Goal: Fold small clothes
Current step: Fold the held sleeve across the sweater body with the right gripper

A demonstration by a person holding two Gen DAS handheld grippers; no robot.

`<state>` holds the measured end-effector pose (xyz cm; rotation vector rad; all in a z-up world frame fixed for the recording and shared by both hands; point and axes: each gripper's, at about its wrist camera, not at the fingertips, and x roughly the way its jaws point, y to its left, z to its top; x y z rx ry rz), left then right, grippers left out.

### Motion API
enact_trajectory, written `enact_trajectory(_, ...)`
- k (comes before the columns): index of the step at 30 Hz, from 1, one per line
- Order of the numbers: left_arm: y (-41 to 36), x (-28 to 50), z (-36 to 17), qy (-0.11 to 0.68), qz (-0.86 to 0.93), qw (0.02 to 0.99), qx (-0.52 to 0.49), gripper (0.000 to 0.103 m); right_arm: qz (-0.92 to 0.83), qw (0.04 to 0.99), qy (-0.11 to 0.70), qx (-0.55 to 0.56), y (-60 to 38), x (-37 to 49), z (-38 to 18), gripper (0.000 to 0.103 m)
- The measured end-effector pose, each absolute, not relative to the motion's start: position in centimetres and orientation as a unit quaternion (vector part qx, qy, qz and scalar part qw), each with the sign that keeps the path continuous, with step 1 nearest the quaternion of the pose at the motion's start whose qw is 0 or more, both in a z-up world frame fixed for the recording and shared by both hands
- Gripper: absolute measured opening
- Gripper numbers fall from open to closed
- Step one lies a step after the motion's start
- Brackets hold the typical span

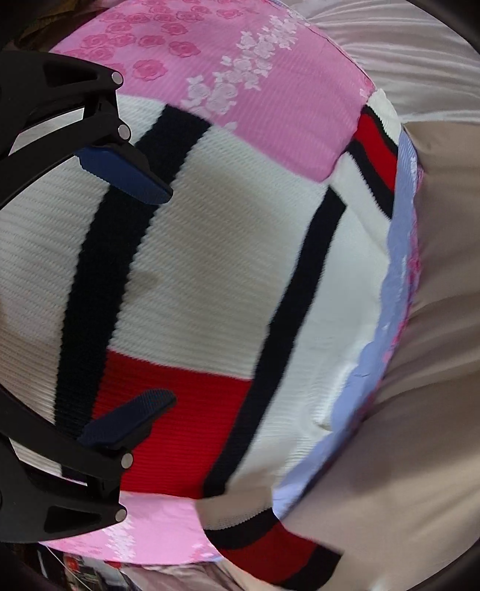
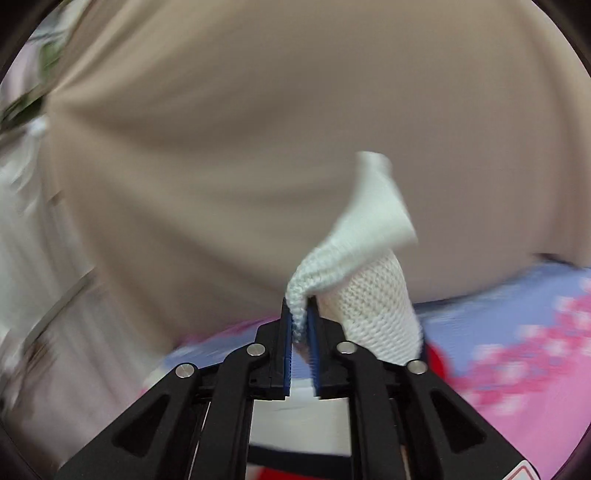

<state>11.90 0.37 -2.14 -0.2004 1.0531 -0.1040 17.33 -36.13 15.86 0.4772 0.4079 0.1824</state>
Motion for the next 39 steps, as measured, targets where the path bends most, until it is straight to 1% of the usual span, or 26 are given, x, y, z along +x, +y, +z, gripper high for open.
enact_trajectory(1, 1.2, 12.4, -1.7, 0.493, -0.049, 0.862, -0.107, 0.098, 0.133, 0.939, 0.216, 0.231, -32.1, 19.0, 15.3, 0.026)
enact_trajectory(2, 1.9, 13.0, -1.3, 0.487, -0.049, 0.864, -0.116, 0.098, 0.165, 0.932, 0.232, 0.227, -28.7, 20.5, 14.3, 0.046)
enact_trajectory(3, 2.5, 13.7, -1.0, 0.484, -0.049, 0.865, -0.125, 0.098, 0.180, 0.927, 0.249, 0.215, -25.2, 21.7, 12.6, 0.051)
enact_trajectory(5, 3.9, 15.4, -0.8, 0.482, -0.050, 0.863, -0.144, 0.098, 0.170, 0.920, 0.296, 0.193, -20.5, 22.9, 8.8, 0.052)
enact_trajectory(8, 6.0, 18.3, -0.6, 0.470, -0.055, 0.863, -0.175, 0.098, 0.148, 0.898, 0.341, 0.233, -20.0, 21.2, 3.7, 0.052)
enact_trajectory(12, 7.4, 24.5, -2.8, 0.486, -0.061, 0.840, -0.235, 0.098, 0.031, 0.872, 0.406, 0.272, -25.3, 15.4, -1.9, 0.056)
enact_trajectory(14, 7.0, 27.6, -4.6, 0.504, -0.062, 0.820, -0.263, 0.098, -0.014, 0.848, 0.426, 0.315, -28.1, 13.4, -4.0, 0.056)
enact_trajectory(17, 4.6, 31.2, -7.1, 0.533, -0.058, 0.799, -0.272, 0.098, -0.037, 0.819, 0.413, 0.396, -32.1, 12.6, -6.2, 0.056)
enact_trajectory(18, 3.7, 32.1, -7.8, 0.539, -0.056, 0.795, -0.272, 0.097, -0.044, 0.815, 0.410, 0.407, -32.9, 12.9, -6.6, 0.056)
enact_trajectory(19, 3.1, 32.6, -8.3, 0.543, -0.054, 0.792, -0.275, 0.091, -0.045, 0.809, 0.407, 0.422, -33.6, 13.1, -7.6, 0.056)
enact_trajectory(20, 2.5, 33.1, -8.6, 0.545, -0.053, 0.789, -0.277, 0.081, -0.043, 0.801, 0.403, 0.441, -34.4, 13.6, -8.3, 0.056)
enact_trajectory(21, 1.9, 33.3, -8.7, 0.546, -0.039, 0.794, -0.265, 0.077, -0.042, 0.793, 0.396, 0.461, -35.2, 14.1, -9.1, 0.056)
enact_trajectory(22, 1.4, 33.5, -8.4, 0.537, -0.034, 0.804, -0.252, 0.052, -0.039, 0.787, 0.392, 0.476, -36.1, 14.4, -9.9, 0.054)
enact_trajectory(23, 1.0, 33.6, -8.1, 0.531, -0.054, 0.809, -0.248, 0.017, -0.039, 0.781, 0.386, 0.489, -36.5, 15.1, -10.4, 0.033)
enact_trajectory(24, 0.8, 34.0, -8.0, 0.532, -0.067, 0.807, -0.249, 0.006, -0.038, 0.781, 0.379, 0.496, -36.8, 15.5, -10.4, 0.014)
enact_trajectory(25, 1.1, 33.9, -7.6, 0.523, -0.066, 0.811, -0.254, 0.006, -0.042, 0.784, 0.367, 0.499, -37.0, 15.5, -9.9, 0.011)
enact_trajectory(27, 1.5, 33.3, -6.8, 0.505, -0.057, 0.826, -0.245, 0.006, -0.046, 0.810, 0.325, 0.487, -37.4, 14.5, -8.0, 0.010)
enact_trajectory(29, 1.9, 32.8, -7.3, 0.507, -0.050, 0.827, -0.238, 0.006, -0.053, 0.826, 0.310, 0.467, -37.8, 13.7, -7.2, 0.010)
enact_trajectory(31, 2.0, 32.5, -9.2, 0.530, -0.033, 0.816, -0.230, 0.005, -0.074, 0.823, 0.348, 0.443, -38.1, 13.7, -8.9, 0.010)
enact_trajectory(32, 2.2, 32.0, -9.8, 0.519, -0.036, 0.820, -0.238, 0.005, -0.089, 0.812, 0.385, 0.428, -38.2, 14.3, -10.7, 0.008)
enact_trajectory(33, 2.1, 31.8, -9.7, 0.515, -0.037, 0.824, -0.234, 0.005, -0.084, 0.807, 0.390, 0.436, -38.3, 14.3, -11.9, 0.007)
enact_trajectory(36, 1.5, 31.9, -9.6, 0.514, -0.040, 0.829, -0.215, 0.006, -0.086, 0.818, 0.370, 0.431, -37.7, 13.6, -9.1, 0.010)
enact_trajectory(39, 1.3, 31.9, -9.7, 0.512, -0.046, 0.831, -0.216, 0.007, -0.112, 0.847, 0.351, 0.384, -36.0, 12.7, -6.0, 0.012)
